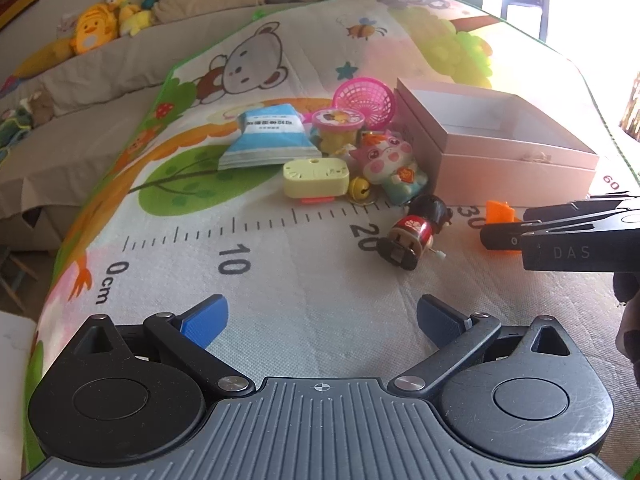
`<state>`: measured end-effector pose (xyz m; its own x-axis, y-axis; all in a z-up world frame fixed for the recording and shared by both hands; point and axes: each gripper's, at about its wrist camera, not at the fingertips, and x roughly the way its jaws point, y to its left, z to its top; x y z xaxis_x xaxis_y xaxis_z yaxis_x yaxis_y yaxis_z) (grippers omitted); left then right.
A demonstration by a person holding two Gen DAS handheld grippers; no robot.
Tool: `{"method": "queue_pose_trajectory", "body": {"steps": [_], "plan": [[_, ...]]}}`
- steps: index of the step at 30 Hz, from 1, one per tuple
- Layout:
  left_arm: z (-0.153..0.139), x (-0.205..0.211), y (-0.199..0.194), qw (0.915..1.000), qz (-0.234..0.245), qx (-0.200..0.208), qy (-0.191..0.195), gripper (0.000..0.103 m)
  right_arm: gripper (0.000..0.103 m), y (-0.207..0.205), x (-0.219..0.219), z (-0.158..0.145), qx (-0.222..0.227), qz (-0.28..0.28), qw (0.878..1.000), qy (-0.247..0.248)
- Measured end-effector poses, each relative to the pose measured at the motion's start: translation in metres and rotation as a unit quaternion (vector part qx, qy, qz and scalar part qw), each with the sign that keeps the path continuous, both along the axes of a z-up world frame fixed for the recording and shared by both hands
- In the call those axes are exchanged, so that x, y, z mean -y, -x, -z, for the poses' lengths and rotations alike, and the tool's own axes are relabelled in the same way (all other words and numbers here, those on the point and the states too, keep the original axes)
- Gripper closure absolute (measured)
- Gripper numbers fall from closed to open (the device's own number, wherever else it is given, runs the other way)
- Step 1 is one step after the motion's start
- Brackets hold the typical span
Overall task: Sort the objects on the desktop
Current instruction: 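Grasp the orange shell toy with the right tool while the left tool approaches the doll, then grasp the red-and-black doll figure with the left tool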
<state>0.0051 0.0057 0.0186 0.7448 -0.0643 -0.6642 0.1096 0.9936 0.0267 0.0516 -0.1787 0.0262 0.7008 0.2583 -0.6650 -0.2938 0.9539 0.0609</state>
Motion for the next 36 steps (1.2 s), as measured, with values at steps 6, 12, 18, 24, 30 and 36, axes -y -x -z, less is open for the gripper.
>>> {"method": "queue_pose_trajectory", "body": {"steps": [6, 12, 18, 24, 30, 36], "plan": [[0.000, 0.020, -0.002, 0.9993, 0.035, 0.014, 0.002, 0.001, 0.048, 0.036, 0.021, -0.005, 0.011, 0.000, 1.000, 0.008], [0.003, 0.044, -0.037, 0.9991, 0.041, 0.008, 0.008, 0.020, 0.046, 0.067, 0.043, -0.004, 0.025, 0.032, 0.999, 0.022], [0.003, 0.055, -0.055, 0.9986, 0.052, 0.012, 0.001, 0.054, 0.031, 0.079, 0.052, -0.001, 0.025, 0.053, 0.998, 0.014], [0.000, 0.040, -0.026, 0.9979, 0.062, 0.021, 0.003, 0.069, 0.025, 0.080, 0.051, 0.001, 0.027, 0.056, 0.998, 0.019], [-0.003, 0.024, 0.021, 0.9950, 0.096, -0.003, 0.026, 0.068, 0.020, 0.079, 0.049, 0.003, 0.028, 0.055, 0.998, 0.014], [-0.003, 0.024, 0.017, 0.9973, 0.070, 0.019, 0.010, 0.040, 0.019, 0.078, 0.046, 0.006, 0.026, 0.053, 0.998, 0.016]]}}
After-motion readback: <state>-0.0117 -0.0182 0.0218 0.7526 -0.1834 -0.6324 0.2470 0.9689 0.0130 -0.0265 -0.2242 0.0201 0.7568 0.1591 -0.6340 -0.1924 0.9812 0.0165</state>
